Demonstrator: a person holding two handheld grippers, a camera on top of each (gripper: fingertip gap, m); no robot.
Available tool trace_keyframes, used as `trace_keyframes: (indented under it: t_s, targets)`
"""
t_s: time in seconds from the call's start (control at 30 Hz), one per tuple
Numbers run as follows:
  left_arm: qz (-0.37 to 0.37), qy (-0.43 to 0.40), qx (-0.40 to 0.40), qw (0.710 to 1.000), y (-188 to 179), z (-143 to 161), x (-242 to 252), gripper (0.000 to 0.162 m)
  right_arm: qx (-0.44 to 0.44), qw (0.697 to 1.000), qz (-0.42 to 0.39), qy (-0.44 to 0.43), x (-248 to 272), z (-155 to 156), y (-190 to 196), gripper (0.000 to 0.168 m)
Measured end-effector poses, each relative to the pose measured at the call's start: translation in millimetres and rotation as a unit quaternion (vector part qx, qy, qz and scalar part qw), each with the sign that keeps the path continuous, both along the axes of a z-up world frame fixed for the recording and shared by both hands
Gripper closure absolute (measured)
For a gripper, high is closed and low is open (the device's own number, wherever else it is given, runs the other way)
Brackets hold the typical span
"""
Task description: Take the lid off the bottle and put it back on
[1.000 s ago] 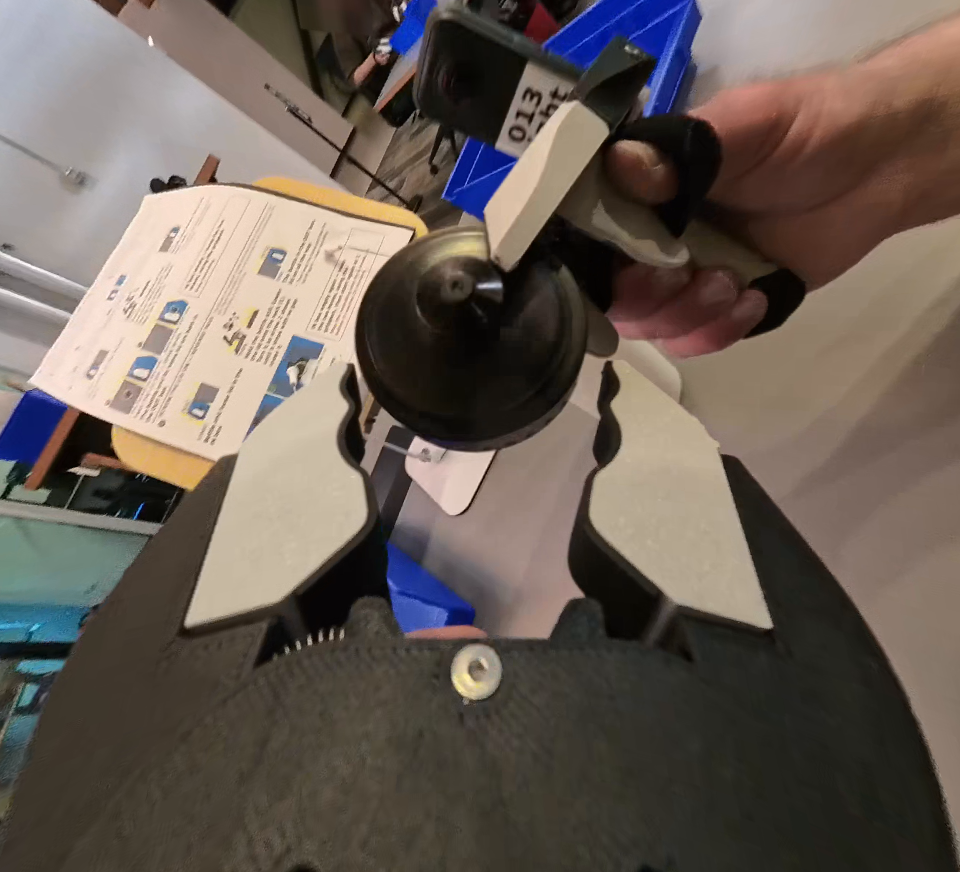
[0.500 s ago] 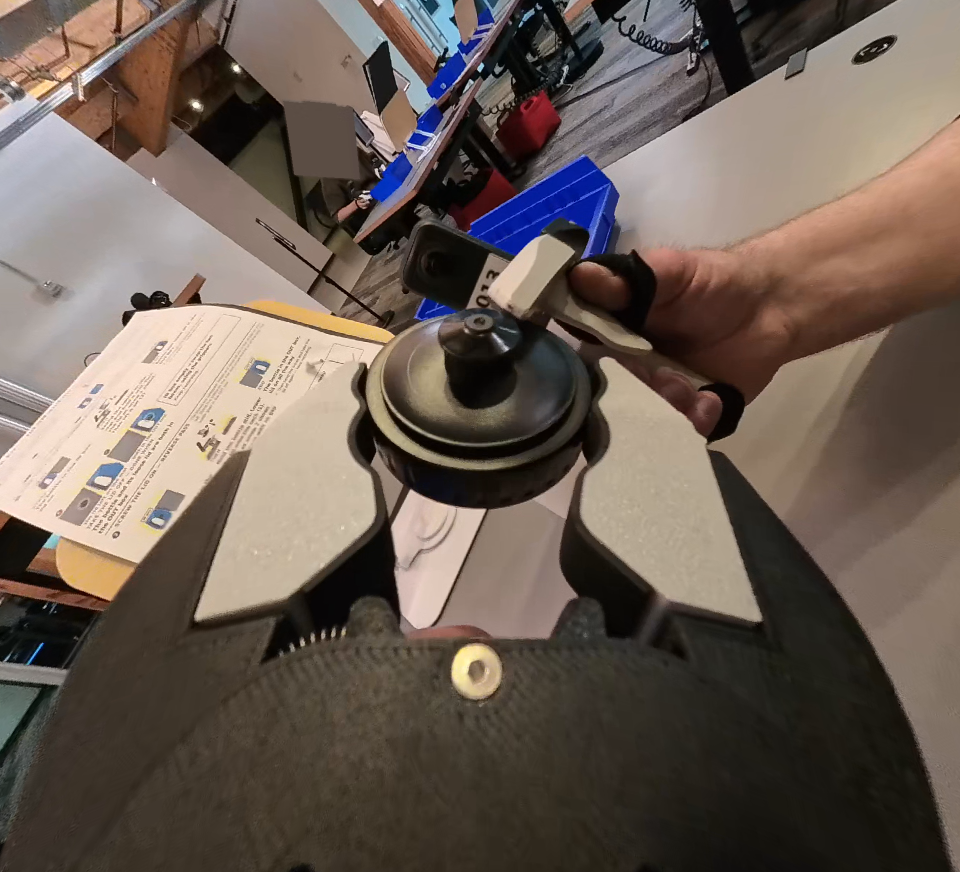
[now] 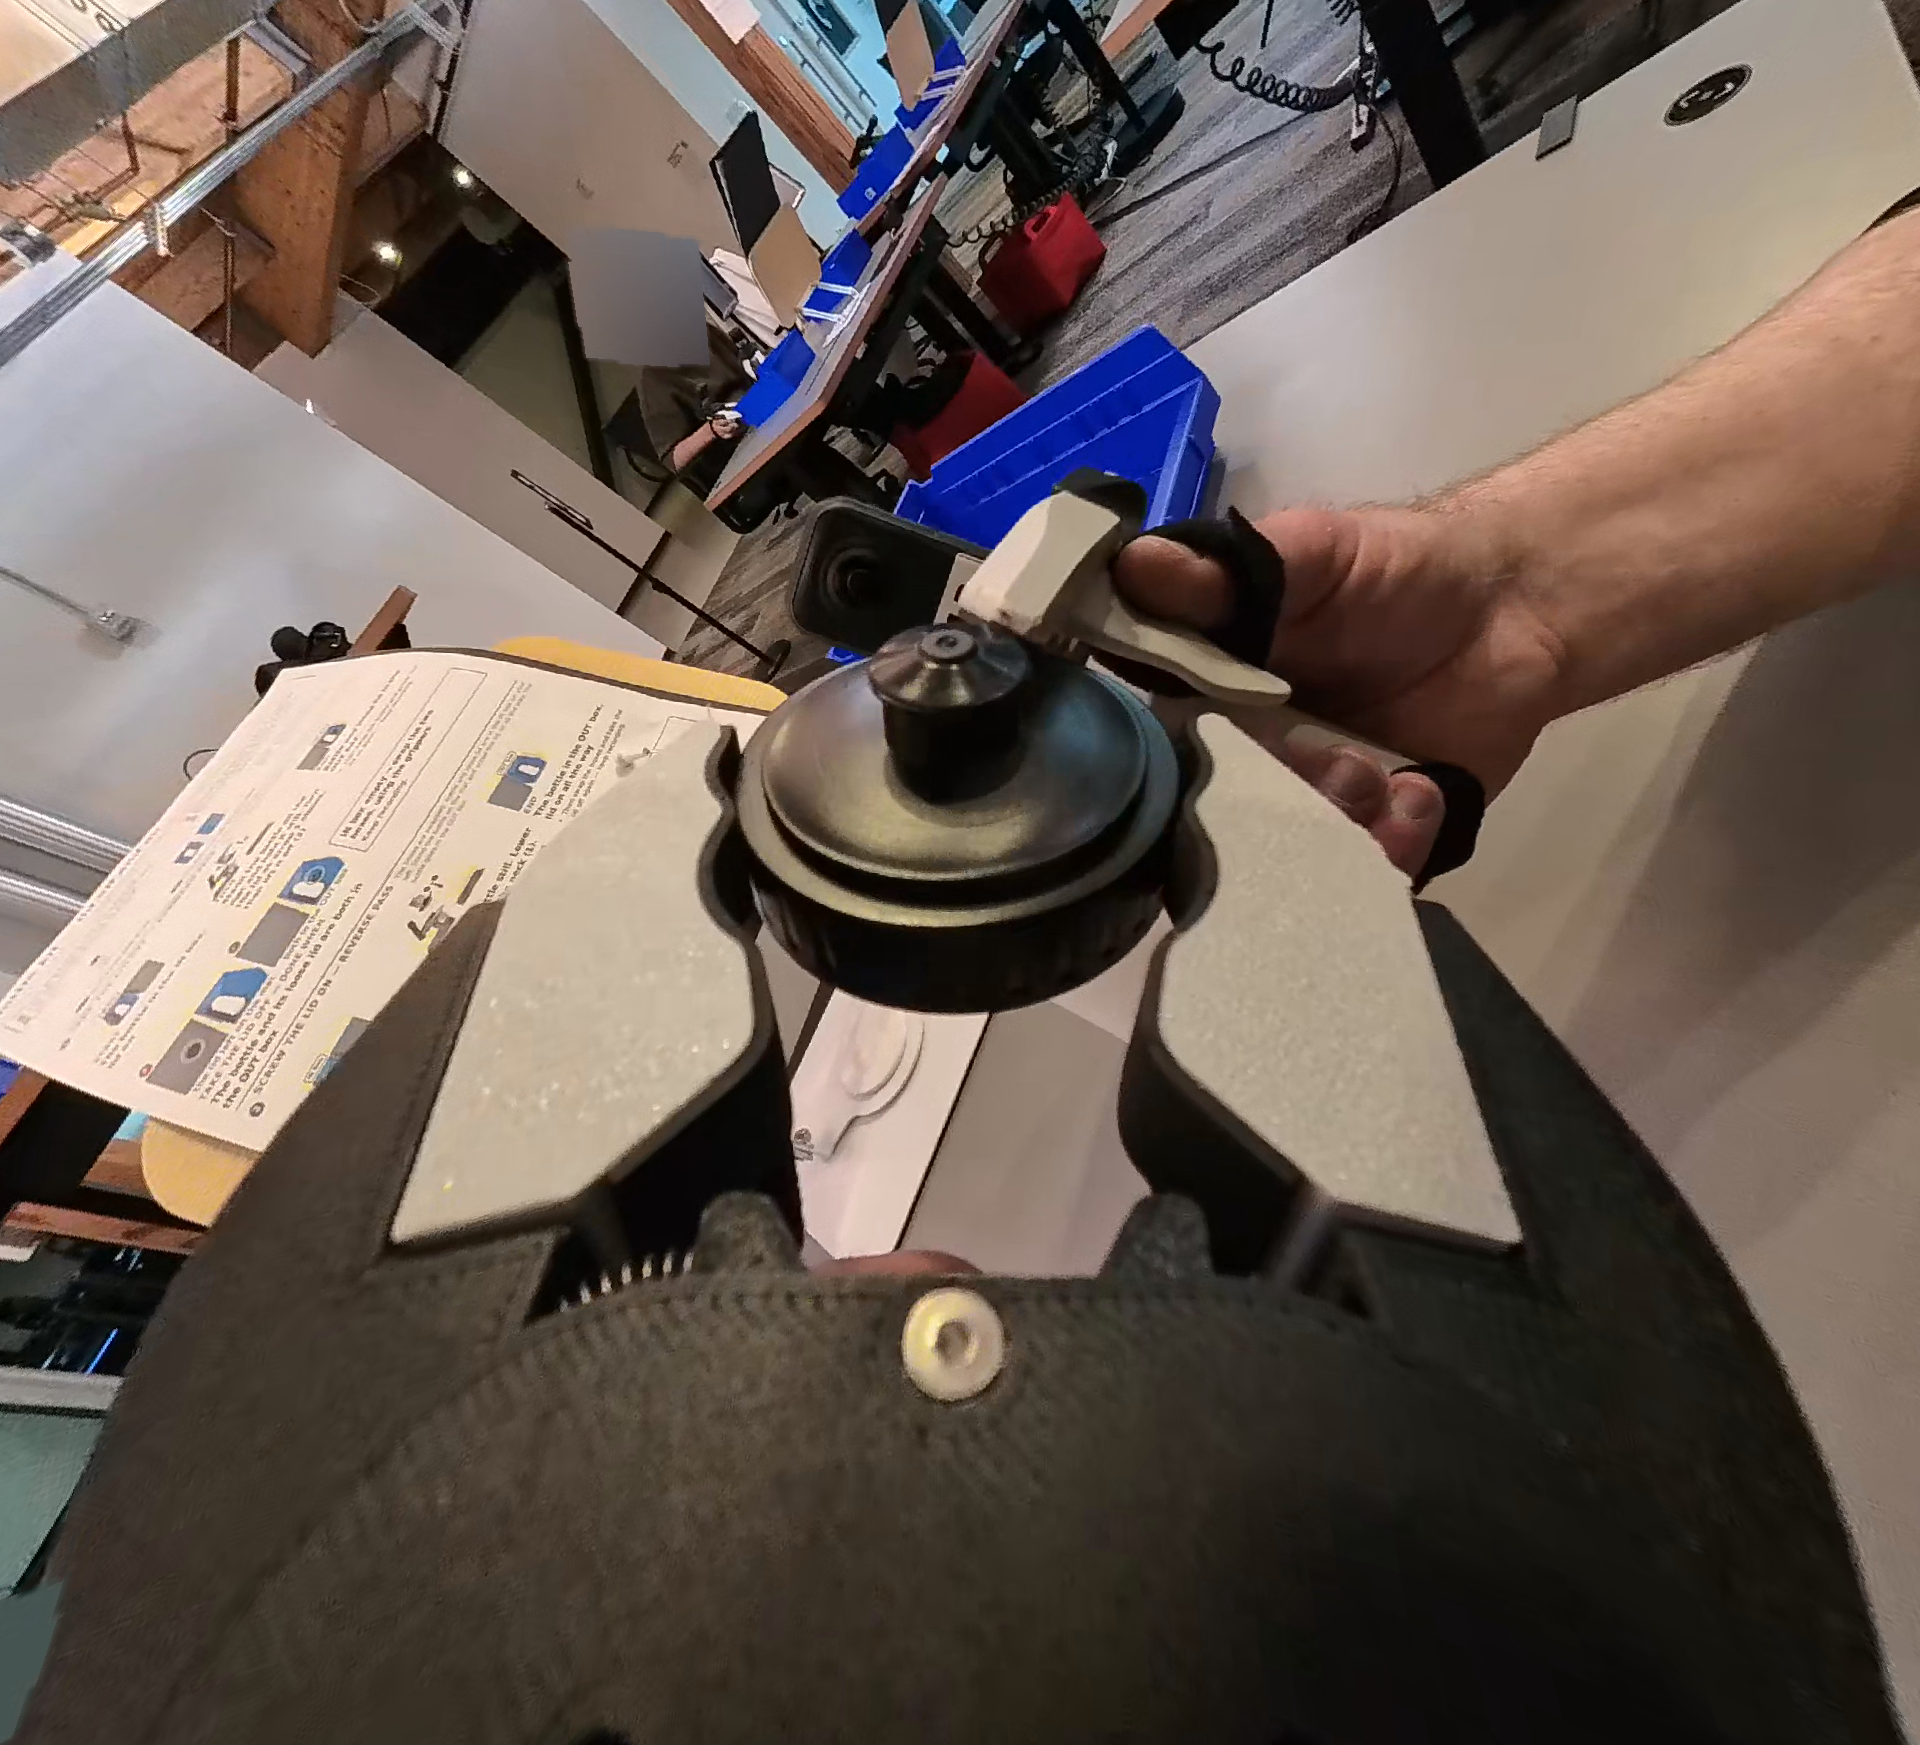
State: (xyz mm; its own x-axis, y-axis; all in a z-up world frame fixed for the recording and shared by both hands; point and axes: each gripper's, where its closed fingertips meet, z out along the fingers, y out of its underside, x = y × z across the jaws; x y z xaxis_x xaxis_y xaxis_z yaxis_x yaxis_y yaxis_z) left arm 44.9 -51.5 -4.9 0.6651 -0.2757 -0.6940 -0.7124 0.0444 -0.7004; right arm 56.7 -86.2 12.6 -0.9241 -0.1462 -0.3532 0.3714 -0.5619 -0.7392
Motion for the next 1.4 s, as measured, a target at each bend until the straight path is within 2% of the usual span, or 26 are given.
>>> trace_keyframes:
  t_s: [0.67,0.73,0.8,0.93,1.0,1.07,1.13,1.23,1.3,1.4]
  targets:
    - [-0.014,0.012,0.005,1.000,-3.4,0.9,8.0,0.084,-0.023,0.999,0.035,0.016,7.2,0.1,0.3,0.145]
    - [-0.008,0.018,0.007,1.000,-4.4,2.7,7.6,0.084,-0.020,0.999,0.020,0.016,5.3,0.9,-0.2,0.142]
    - [0.003,0.023,0.012,1.000,-5.6,6.2,5.8,0.084,-0.015,1.000,-0.005,0.005,-0.7,1.7,1.5,0.125]
    - [0.060,0.046,0.012,0.997,-7.0,11.6,-13.9,0.084,0.051,0.995,-0.081,-0.011,-12.6,-4.3,-0.9,0.119]
    - [0.107,0.073,0.009,0.992,-6.4,11.1,-28.9,0.084,0.095,0.983,-0.153,-0.023,-25.2,-9.0,0.5,0.110]
    - [0.149,0.091,0.000,0.985,-4.7,8.2,-41.2,0.084,0.144,0.959,-0.244,-0.023,-38.1,-12.0,4.8,0.102]
    - [0.192,0.112,-0.010,0.975,-1.3,2.5,-53.2,0.084,0.209,0.922,-0.325,-0.011,-46.6,-14.2,5.5,0.099]
    - [0.241,0.149,-0.019,0.959,4.1,-3.8,-64.7,0.085,0.303,0.852,-0.428,-0.009,-61.5,-19.9,10.3,0.092]
    - [0.272,0.174,-0.030,0.946,7.2,-7.7,-72.1,0.085,0.332,0.825,-0.458,-0.018,-69.3,-23.4,14.9,0.090]
    - [0.302,0.200,-0.041,0.931,11.1,-12.7,-79.7,0.084,0.348,0.815,-0.462,-0.039,-78.0,-31.4,17.5,0.091]
